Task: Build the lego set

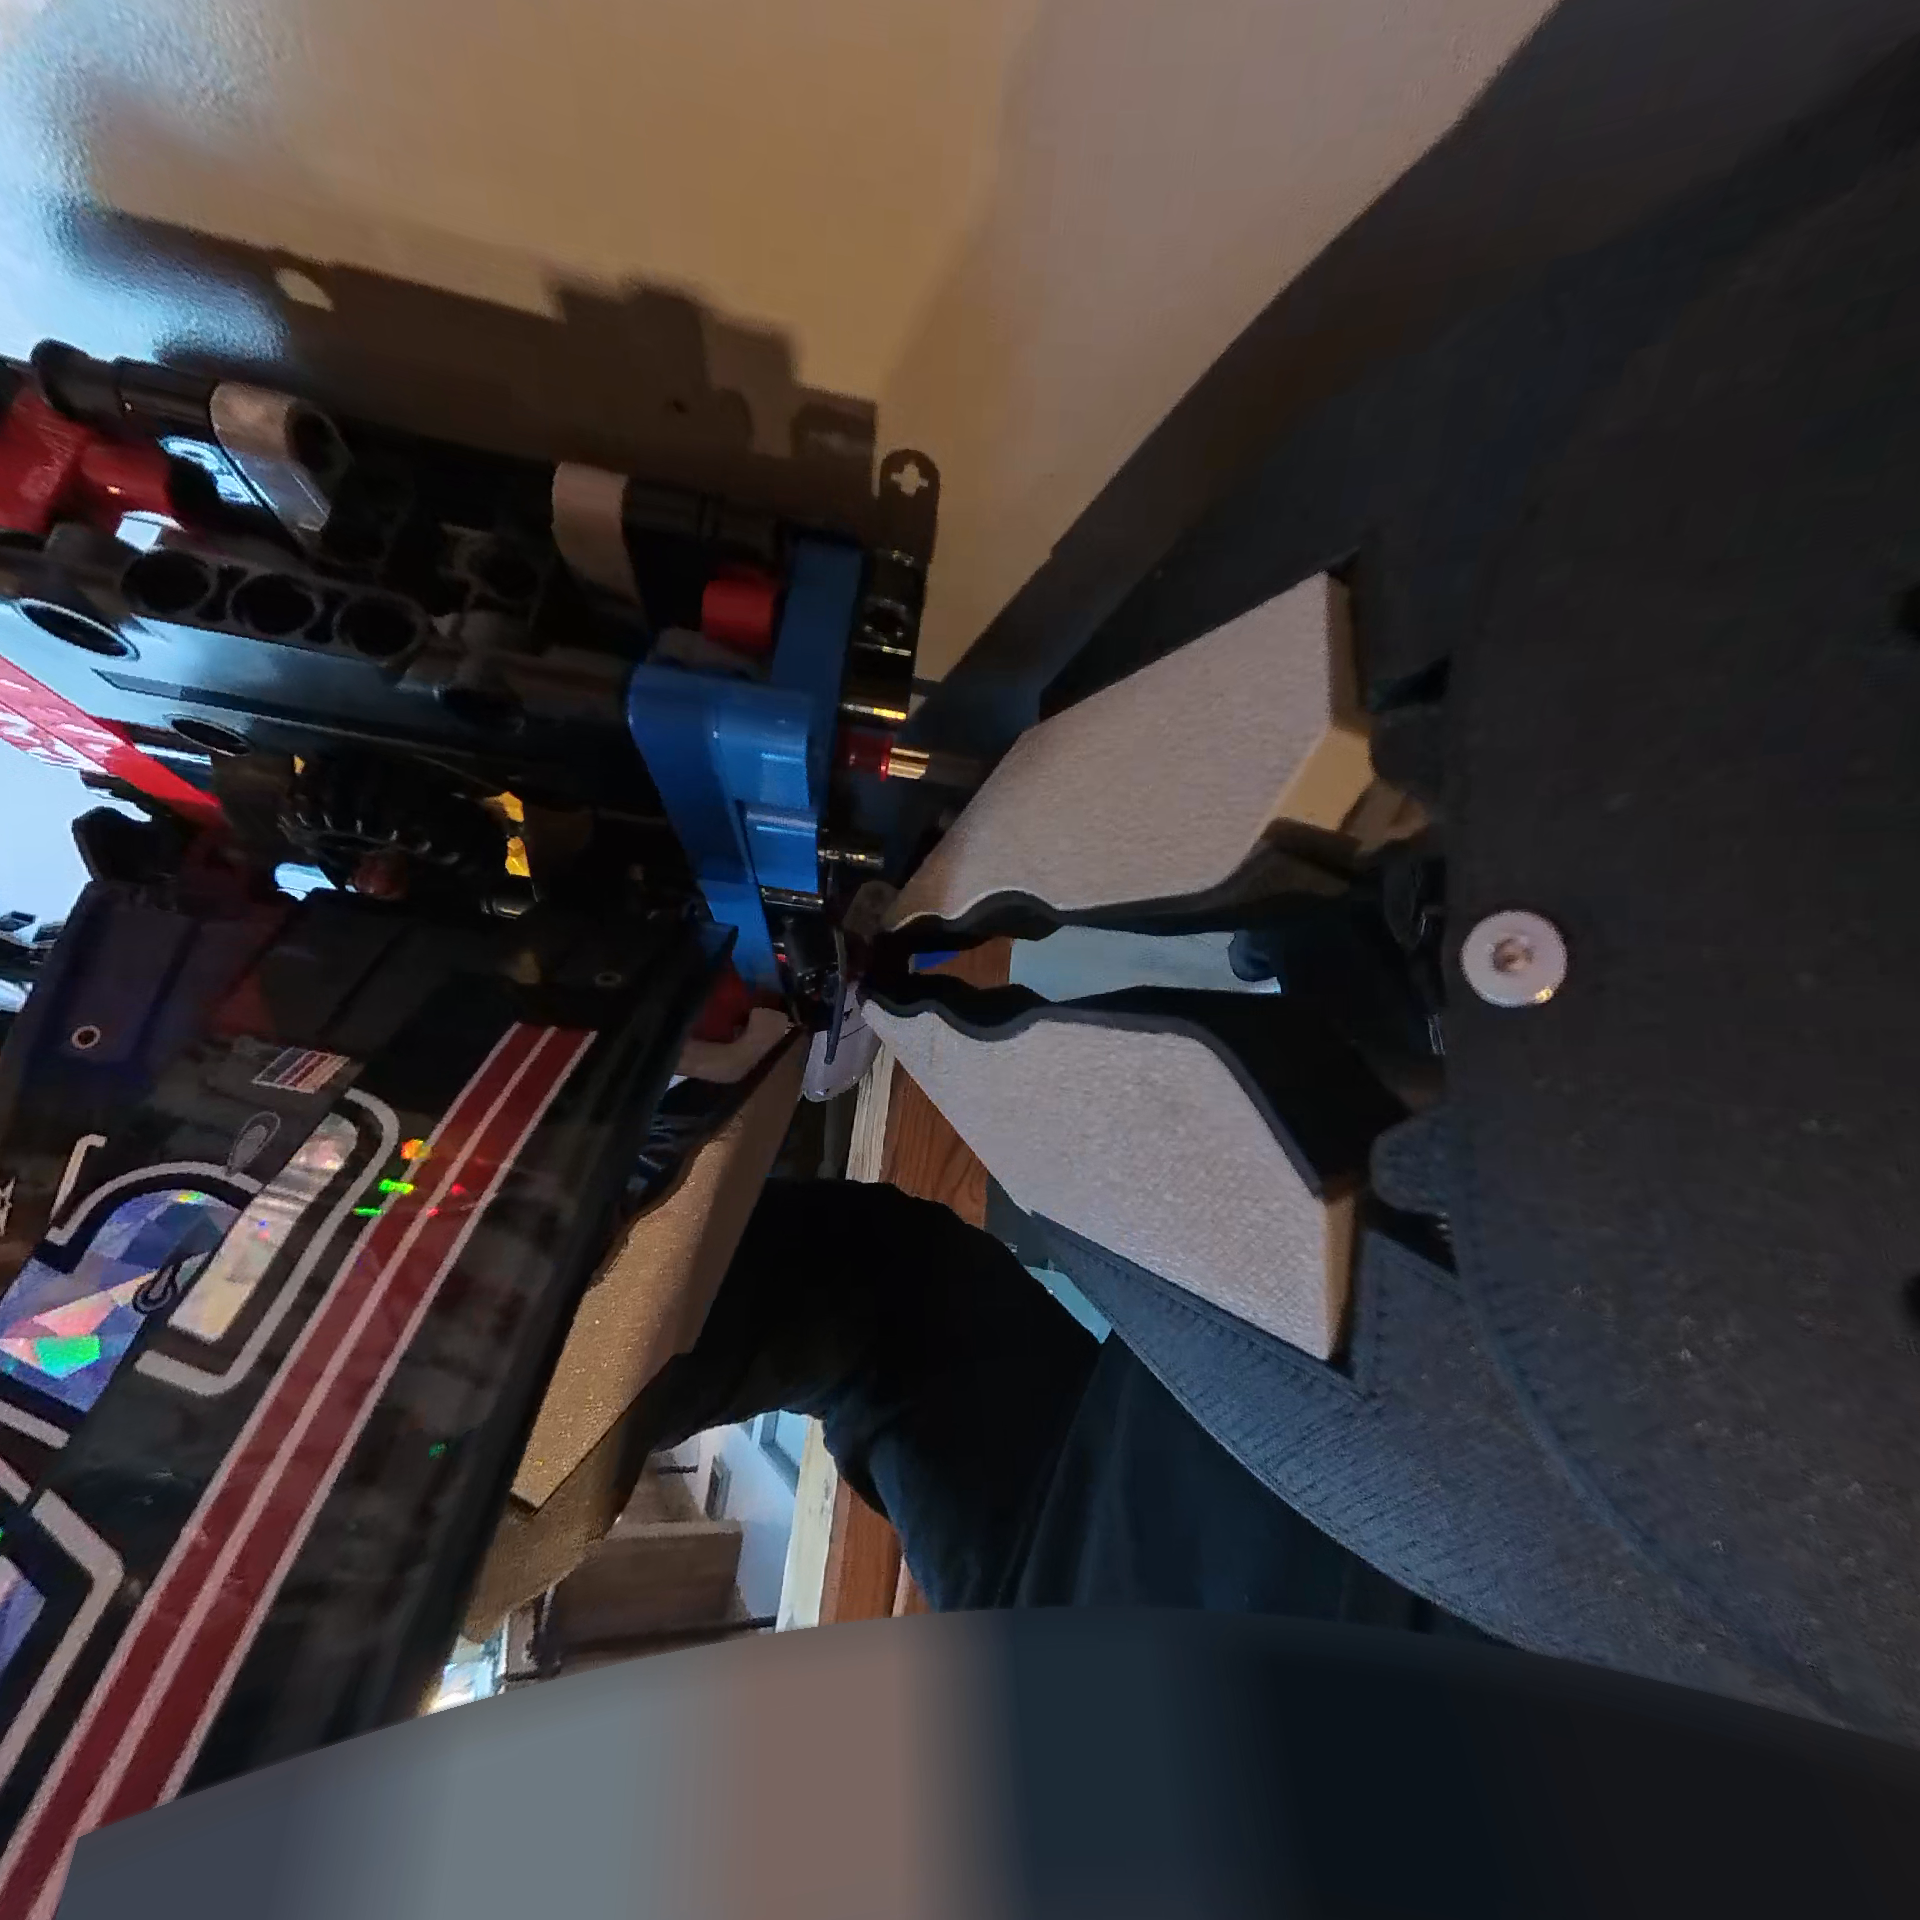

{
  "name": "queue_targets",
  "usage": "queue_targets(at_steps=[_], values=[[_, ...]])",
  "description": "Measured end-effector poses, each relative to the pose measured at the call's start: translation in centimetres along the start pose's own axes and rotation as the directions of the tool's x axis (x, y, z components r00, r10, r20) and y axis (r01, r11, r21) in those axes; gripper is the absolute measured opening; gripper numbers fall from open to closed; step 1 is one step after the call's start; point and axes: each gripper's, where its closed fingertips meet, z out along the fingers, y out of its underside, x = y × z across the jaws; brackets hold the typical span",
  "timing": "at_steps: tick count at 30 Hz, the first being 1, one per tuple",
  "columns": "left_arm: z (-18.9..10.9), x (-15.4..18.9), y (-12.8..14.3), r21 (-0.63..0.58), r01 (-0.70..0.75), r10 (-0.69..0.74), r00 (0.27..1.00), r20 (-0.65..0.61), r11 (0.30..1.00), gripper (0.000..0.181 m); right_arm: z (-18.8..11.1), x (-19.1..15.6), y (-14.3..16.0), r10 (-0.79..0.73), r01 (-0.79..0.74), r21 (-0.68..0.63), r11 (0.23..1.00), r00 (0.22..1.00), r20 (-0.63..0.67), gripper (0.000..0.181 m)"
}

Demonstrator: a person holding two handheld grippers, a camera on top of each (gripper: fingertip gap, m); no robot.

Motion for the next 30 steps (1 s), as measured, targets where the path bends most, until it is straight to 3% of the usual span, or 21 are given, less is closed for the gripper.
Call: queue_targets(at_steps=[5,7,10,16,20,26,30], values=[[0.0,-0.1,-0.1,0.009,-0.019,0.019,1.0,-0.015,1.0,0.009,0.1,0.1,0.0,0.007,-0.007,0.006,1.0,1.0,-0.002,0.001],[0.0,-0.3,-0.3,0.026,-0.029,0.029,1.0,-0.008,0.999,0.0,0.1,0.1,0.0,0.004,-0.003,0.009,1.0,1.0,-0.006,0.001],[0.1,0.4,-0.5,0.033,-0.007,0.01,0.997,-0.074,0.999,0.0,0.1,0.0,0.0,-0.004,0.004,0.004,1.0,1.0,-0.011,0.002],[-0.3,0.0,-0.2,0.001,0.0,0.0,1.0,-0.019,1.0,0.0,0.1,0.1,-0.4,-0.022,0.022,0.022,1.0,1.0,-0.008,0.001],[-1.2,-0.5,-0.7,0.024,0.023,-0.024,0.999,0.024,0.999,0.014,0.0,0.0,-0.3,-0.039,0.039,0.008,0.999,0.999,0.001,0.004],[-1.0,-0.2,-0.4,0.005,0.019,-0.019,0.997,0.074,1.0,0.03,-0.5,-0.2,0.6,-0.155,0.154,-0.017,0.988,0.986,-0.065,0.023],[-0.8,-0.1,-0.4,0.01,0.009,-0.011,0.982,0.189,1.0,0.049,-0.6,-0.1,1.5,-0.262,0.257,-0.057,0.965,0.959,-0.112,0.027]])
